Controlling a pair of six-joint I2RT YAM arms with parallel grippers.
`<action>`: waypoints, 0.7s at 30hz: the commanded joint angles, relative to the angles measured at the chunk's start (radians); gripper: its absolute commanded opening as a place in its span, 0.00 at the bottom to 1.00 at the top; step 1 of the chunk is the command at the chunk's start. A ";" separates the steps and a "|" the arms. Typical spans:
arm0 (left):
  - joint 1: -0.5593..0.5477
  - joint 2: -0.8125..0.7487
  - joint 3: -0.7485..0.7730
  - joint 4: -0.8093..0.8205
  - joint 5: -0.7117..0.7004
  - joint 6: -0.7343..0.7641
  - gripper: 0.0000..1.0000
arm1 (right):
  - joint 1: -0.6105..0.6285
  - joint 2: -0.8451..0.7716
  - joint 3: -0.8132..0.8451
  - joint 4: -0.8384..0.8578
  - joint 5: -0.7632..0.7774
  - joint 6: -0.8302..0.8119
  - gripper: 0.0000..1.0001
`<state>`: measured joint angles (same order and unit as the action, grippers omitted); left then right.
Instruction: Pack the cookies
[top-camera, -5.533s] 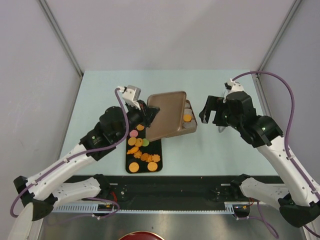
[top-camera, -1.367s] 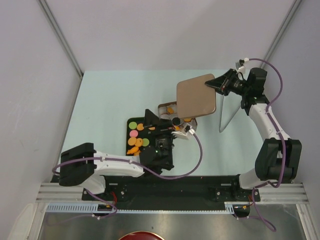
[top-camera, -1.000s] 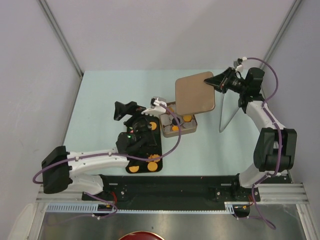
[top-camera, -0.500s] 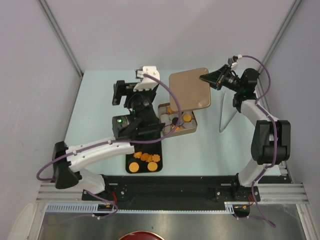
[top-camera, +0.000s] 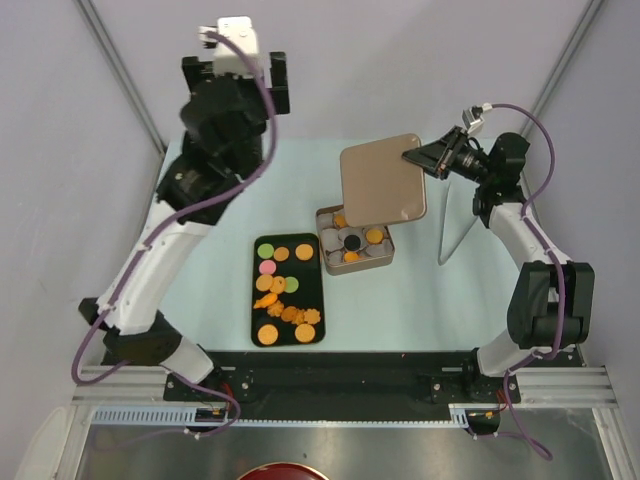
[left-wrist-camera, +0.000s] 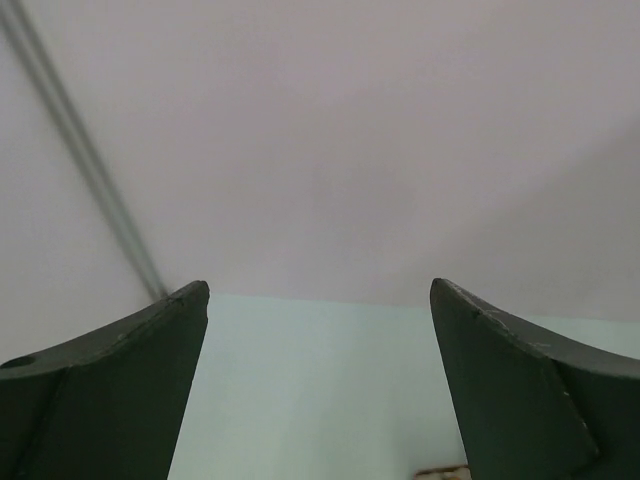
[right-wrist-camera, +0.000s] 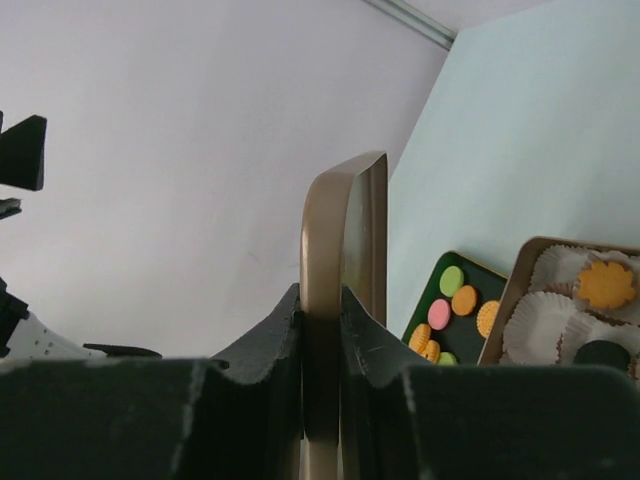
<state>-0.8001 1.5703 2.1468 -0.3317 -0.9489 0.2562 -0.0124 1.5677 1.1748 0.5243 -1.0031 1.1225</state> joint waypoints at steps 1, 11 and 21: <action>0.202 -0.065 -0.106 -0.379 0.649 -0.588 0.96 | 0.009 0.003 0.019 -0.093 0.006 -0.104 0.00; 0.389 -0.240 -0.904 0.227 1.332 -0.942 0.93 | -0.006 0.159 0.014 -0.038 -0.066 -0.144 0.00; 0.412 -0.181 -1.114 0.542 1.481 -1.069 0.89 | -0.011 0.455 0.002 0.523 -0.134 0.291 0.00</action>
<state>-0.4080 1.3857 1.0557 0.0063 0.4129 -0.7414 -0.0277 1.9381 1.1744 0.6788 -1.0782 1.1728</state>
